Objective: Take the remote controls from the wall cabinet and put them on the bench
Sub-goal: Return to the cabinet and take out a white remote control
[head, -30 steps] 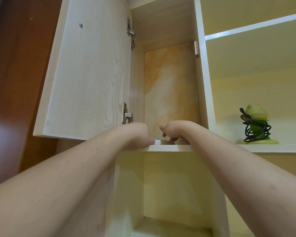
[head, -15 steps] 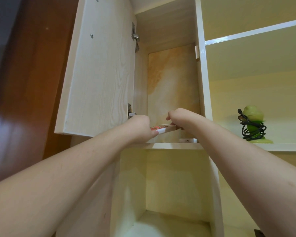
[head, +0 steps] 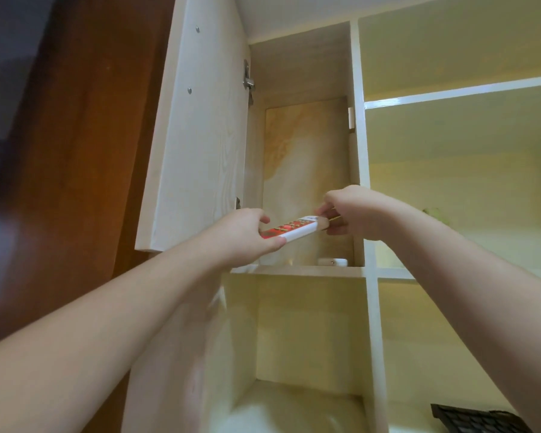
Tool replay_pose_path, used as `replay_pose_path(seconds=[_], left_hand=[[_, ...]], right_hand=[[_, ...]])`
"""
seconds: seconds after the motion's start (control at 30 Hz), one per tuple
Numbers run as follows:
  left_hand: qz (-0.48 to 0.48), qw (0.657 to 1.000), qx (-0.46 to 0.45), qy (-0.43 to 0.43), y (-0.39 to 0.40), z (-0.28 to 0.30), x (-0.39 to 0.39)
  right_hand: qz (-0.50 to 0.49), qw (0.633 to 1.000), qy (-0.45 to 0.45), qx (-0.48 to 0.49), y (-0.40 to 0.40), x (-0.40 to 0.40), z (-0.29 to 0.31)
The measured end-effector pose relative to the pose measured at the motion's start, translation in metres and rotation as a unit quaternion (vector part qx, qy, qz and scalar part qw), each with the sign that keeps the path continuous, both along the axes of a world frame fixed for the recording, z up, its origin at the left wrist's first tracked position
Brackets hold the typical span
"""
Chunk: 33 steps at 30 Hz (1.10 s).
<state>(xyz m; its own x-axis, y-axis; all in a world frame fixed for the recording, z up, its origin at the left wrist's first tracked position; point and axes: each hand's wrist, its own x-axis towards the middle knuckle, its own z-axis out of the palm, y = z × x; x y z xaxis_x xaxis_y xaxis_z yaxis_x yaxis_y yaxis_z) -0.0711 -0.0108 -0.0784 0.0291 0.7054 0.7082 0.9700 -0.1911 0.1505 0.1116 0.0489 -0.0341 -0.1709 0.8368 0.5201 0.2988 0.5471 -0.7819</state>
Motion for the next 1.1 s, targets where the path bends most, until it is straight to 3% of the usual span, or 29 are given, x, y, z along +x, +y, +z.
replay_pose_path(seconds=[0.23, 0.6, 1.1], left_hand=[[-0.086, 0.996, -0.008, -0.034, -0.019, -0.007, -0.002], [-0.166, 0.985, -0.03, -0.02, -0.024, -0.023, 0.013], [-0.297, 0.943, -0.122, -0.085, -0.05, -0.05, 0.091]], right_hand=[[0.039, 0.995, 0.067, -0.055, -0.026, 0.027, -0.007], [0.009, 0.994, 0.056, -0.091, -0.071, 0.064, -0.047], [-0.067, 0.977, 0.174, -0.102, -0.146, 0.148, -0.096]])
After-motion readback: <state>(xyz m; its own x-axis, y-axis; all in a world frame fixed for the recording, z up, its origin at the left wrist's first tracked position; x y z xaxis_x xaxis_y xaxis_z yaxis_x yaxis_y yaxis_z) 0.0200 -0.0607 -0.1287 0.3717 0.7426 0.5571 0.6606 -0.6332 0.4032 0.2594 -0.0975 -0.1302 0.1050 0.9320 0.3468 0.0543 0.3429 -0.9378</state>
